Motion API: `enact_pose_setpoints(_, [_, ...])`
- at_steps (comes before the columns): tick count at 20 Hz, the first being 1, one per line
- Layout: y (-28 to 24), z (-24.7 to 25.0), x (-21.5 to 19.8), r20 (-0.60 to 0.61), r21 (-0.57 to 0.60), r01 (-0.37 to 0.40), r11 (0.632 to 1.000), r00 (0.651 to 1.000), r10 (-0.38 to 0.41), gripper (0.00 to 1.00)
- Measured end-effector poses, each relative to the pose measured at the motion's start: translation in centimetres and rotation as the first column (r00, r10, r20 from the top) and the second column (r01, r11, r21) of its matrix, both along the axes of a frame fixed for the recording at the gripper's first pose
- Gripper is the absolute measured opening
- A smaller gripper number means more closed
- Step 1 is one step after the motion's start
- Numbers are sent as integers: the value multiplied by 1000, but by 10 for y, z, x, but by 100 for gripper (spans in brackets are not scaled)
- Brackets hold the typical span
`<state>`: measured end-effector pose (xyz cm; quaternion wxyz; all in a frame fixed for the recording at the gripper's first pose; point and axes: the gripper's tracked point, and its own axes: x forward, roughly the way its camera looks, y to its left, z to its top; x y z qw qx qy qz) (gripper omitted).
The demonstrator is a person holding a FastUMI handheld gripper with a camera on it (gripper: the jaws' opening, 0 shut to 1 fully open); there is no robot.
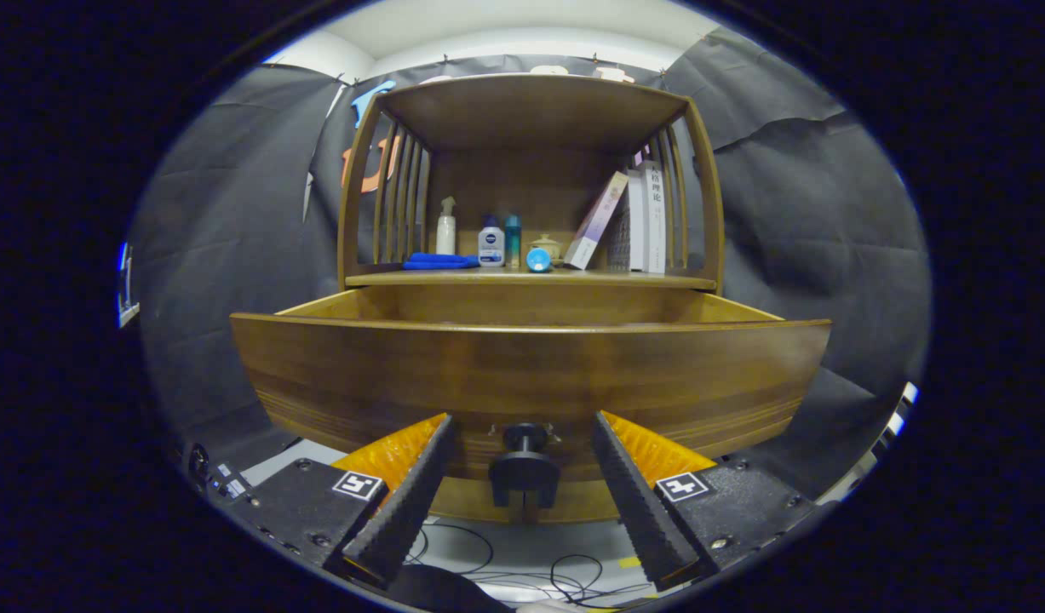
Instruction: Pull open the drawer, take out the items inside it, and place them on the countertop above the cabinet.
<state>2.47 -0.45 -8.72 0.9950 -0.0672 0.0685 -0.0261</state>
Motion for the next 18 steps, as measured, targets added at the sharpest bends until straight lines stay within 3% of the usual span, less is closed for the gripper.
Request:
enact_pose_setpoints(6, [-3,-4,5,26,-24,48,999,999,-47,100])
enact_pose_setpoints(18, [-4,-3,23,42,14,15,1000,999,-15,99])
